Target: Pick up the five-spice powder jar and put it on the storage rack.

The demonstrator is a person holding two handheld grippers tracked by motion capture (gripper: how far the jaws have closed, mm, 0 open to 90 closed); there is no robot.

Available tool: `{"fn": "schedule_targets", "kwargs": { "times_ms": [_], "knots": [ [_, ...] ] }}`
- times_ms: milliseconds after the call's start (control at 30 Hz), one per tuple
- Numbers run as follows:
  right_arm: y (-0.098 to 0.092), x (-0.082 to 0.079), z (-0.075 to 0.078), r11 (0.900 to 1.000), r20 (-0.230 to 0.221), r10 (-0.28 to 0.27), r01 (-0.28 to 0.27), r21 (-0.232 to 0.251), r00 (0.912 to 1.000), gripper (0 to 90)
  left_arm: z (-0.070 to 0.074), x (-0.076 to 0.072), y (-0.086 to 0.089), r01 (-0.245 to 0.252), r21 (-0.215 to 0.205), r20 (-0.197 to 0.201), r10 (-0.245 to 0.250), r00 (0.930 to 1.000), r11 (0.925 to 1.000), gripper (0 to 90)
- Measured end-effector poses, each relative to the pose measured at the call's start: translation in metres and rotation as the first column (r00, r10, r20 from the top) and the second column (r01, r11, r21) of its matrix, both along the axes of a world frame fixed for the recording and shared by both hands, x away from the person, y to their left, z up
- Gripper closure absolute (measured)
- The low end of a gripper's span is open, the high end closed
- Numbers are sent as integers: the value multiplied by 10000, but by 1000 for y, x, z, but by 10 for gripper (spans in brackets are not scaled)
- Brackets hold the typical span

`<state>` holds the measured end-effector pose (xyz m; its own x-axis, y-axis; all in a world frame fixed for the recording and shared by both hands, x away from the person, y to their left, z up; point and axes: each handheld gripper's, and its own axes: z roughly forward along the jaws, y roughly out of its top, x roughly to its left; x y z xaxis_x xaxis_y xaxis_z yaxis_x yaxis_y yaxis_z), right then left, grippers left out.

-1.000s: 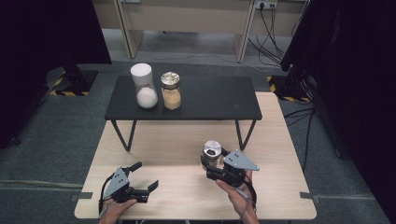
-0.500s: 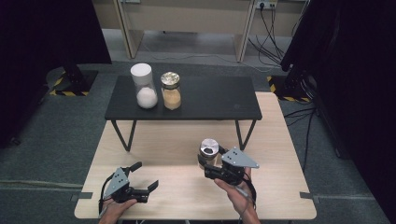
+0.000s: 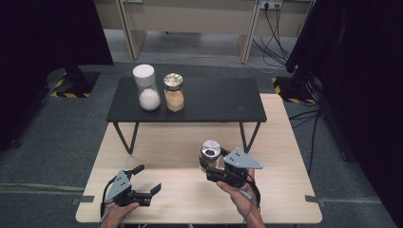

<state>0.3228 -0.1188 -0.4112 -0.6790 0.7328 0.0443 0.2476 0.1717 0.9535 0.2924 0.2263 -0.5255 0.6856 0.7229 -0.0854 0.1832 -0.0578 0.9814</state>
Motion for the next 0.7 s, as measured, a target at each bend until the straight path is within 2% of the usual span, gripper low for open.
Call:
{"fn": "schedule_targets", "kwargs": {
  "times_ms": [467, 700],
  "knots": [
    [1, 2, 18, 9996, 128, 182, -185, 225, 9998, 311, -1, 0, 0, -21, 8, -25, 21, 10000, 10000, 22],
    [2, 3, 29, 9994, 148, 317, -319, 141, 9994, 311, -1, 0, 0, -27, 16, -28, 27, 10000, 10000, 22]
  ]
}}
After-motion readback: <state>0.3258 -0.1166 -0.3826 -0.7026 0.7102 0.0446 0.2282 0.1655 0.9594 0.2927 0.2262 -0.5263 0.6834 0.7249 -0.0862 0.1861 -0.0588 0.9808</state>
